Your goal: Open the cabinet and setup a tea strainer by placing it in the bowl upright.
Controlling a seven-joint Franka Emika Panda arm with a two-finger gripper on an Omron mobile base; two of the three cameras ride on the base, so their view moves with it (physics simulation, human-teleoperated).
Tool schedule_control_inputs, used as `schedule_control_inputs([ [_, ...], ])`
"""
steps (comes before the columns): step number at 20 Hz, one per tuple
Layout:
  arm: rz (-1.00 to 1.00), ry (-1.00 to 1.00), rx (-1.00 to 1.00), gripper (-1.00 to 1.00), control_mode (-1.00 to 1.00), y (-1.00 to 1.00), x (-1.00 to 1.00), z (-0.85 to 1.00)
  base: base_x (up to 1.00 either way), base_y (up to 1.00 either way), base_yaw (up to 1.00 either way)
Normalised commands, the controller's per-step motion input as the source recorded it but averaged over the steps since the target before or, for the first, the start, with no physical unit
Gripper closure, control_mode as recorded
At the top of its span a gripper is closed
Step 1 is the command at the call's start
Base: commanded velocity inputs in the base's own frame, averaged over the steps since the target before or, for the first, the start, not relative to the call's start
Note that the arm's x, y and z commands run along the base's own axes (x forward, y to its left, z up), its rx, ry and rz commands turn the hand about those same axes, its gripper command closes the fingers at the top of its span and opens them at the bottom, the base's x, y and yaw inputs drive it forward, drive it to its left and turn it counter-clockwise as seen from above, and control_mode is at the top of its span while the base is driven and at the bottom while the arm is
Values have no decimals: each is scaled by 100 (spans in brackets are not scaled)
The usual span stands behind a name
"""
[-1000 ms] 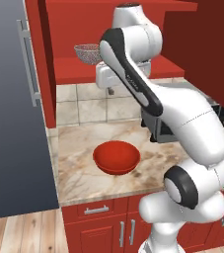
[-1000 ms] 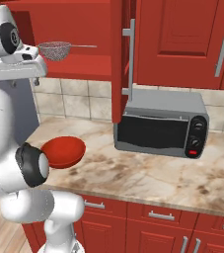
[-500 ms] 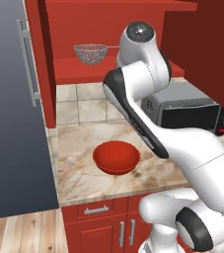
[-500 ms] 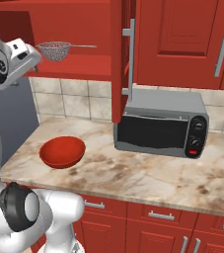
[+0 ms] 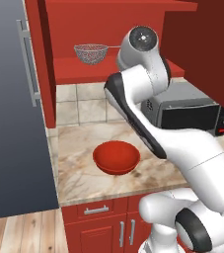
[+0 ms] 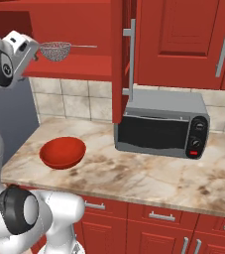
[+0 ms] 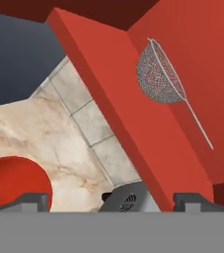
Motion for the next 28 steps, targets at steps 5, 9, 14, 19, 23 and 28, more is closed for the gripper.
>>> schedule_control_inputs([
  [5,-16,0,0,-100,-100,-10,45,-5,0,0,0],
  [9,-9,-8,8,-100,-100,0,10,4,0,0,0],
  [14,-4,-4,1,-100,-100,13,23,3,0,0,0],
  [19,0,-3,-9,-100,-100,14,25,2,0,0,0],
  [23,0,-8,-21,-100,-100,18,17,9,0,0,0],
  [28,0,-1,-20,-100,-100,14,10,11,0,0,0],
])
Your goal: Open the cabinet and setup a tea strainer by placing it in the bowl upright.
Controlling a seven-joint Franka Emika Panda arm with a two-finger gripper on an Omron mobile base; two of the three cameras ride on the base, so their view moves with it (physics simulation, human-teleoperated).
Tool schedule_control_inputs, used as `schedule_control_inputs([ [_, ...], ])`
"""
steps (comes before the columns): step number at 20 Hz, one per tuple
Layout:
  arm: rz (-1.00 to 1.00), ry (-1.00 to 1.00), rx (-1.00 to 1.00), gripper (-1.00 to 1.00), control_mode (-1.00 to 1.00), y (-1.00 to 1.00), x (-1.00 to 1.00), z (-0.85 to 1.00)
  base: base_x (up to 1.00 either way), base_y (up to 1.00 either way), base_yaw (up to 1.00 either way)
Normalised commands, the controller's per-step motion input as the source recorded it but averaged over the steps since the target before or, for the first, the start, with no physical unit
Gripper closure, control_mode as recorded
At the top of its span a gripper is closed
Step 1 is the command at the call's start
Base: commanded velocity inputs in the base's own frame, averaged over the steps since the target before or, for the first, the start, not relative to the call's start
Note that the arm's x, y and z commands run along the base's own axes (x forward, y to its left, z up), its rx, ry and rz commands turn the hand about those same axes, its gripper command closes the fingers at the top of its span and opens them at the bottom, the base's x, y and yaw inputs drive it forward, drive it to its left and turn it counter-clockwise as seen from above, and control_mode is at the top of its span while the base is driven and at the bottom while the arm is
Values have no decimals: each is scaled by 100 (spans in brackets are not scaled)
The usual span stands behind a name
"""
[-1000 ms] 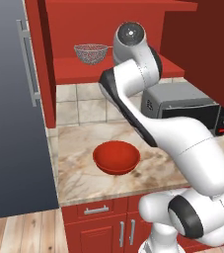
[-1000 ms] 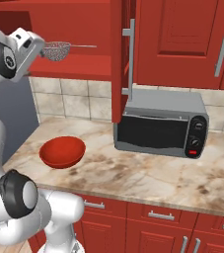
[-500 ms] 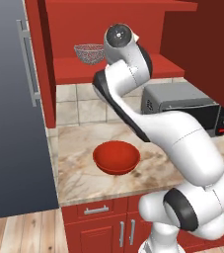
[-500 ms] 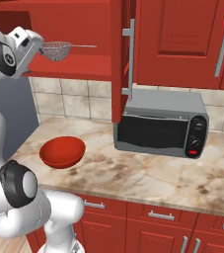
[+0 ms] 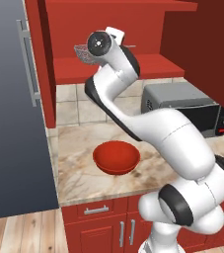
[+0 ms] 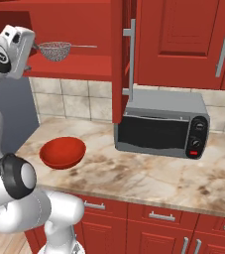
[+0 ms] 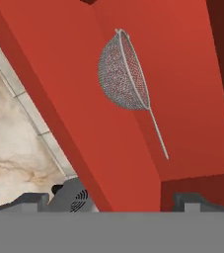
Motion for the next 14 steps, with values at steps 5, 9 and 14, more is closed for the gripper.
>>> schedule_control_inputs([
  [5,1,0,-9,-100,-100,3,8,1,0,0,0],
  [9,2,0,-5,-100,-100,0,18,0,0,0,0],
  [14,4,0,-4,-100,-100,0,33,0,0,0,0],
])
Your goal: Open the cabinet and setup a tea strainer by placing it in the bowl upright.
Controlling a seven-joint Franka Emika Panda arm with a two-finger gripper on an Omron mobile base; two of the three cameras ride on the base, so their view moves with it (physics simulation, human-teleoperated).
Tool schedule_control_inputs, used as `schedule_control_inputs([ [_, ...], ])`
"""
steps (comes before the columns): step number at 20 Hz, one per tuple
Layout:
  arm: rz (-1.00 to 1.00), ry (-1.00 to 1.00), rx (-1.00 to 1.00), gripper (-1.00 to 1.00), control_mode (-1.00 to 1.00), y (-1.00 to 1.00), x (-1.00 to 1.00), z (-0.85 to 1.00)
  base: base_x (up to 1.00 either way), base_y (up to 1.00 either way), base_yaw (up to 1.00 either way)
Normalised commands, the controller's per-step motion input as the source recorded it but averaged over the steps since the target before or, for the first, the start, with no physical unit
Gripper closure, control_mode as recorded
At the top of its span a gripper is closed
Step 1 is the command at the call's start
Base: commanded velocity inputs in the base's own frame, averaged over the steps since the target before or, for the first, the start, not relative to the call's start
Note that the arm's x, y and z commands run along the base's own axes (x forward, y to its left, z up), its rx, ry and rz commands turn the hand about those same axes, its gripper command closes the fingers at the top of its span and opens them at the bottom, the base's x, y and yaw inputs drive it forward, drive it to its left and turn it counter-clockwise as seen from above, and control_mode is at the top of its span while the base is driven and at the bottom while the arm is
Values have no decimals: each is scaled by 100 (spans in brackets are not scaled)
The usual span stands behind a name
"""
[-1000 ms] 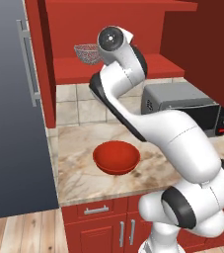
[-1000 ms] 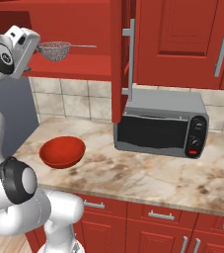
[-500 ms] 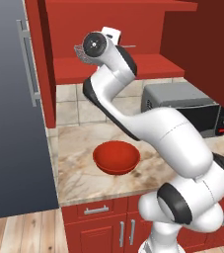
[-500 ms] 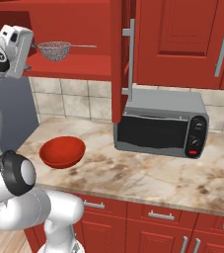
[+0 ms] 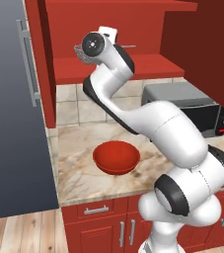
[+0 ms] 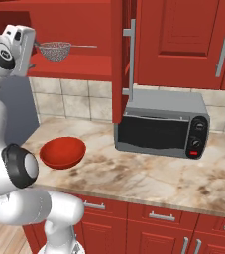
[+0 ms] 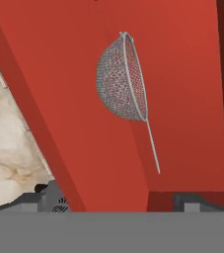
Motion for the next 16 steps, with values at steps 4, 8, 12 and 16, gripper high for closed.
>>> schedule_control_inputs([
  [4,5,0,-2,-100,-100,0,38,0,0,0,0],
  [8,5,0,-1,-100,-100,1,27,0,0,0,0],
  [12,4,0,0,-100,-100,5,20,0,0,0,0],
  [16,3,1,0,-100,-100,24,21,-9,0,0,0],
])
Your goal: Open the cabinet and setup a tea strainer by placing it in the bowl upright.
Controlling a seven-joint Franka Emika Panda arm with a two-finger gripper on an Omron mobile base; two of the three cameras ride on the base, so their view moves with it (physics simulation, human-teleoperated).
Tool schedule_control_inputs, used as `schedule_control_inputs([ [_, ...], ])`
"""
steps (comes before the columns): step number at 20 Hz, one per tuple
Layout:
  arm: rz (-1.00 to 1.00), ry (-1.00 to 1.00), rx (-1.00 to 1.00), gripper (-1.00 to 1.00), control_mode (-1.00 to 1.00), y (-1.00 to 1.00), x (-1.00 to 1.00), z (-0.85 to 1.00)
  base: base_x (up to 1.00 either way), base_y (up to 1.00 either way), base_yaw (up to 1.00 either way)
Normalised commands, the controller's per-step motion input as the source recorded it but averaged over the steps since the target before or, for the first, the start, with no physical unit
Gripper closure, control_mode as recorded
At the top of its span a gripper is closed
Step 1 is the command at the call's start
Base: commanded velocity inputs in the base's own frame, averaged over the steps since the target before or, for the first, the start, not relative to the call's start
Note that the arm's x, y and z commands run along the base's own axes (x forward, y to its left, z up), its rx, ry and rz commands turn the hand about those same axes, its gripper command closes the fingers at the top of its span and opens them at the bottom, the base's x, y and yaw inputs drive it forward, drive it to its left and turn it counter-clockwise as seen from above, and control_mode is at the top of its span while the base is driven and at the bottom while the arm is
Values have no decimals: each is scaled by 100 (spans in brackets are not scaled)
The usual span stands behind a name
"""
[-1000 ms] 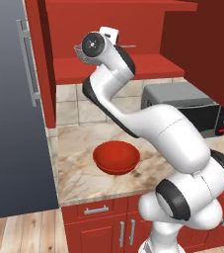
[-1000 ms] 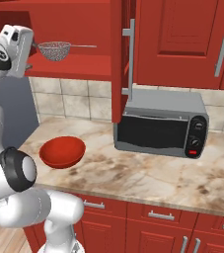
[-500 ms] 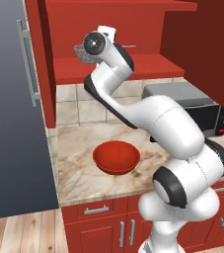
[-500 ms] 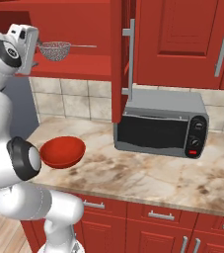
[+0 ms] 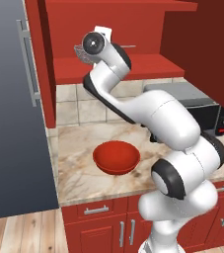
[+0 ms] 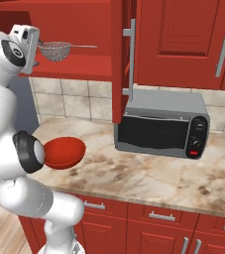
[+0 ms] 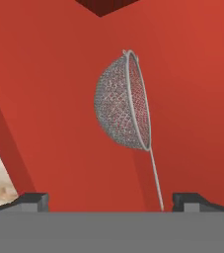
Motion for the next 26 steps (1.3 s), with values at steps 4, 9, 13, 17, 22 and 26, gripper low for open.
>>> schedule_control_inputs([
  [4,2,4,0,-100,-100,17,19,-6,0,0,0],
  [9,1,4,0,-100,-100,14,21,-6,0,0,0],
  [13,0,5,0,-100,-100,2,29,-1,0,0,0],
  [17,0,3,0,-100,-100,0,31,0,0,0,0],
  [22,1,2,0,-100,-100,0,33,-2,0,0,0],
  [26,1,3,0,-100,-100,2,32,-8,0,0,0],
])
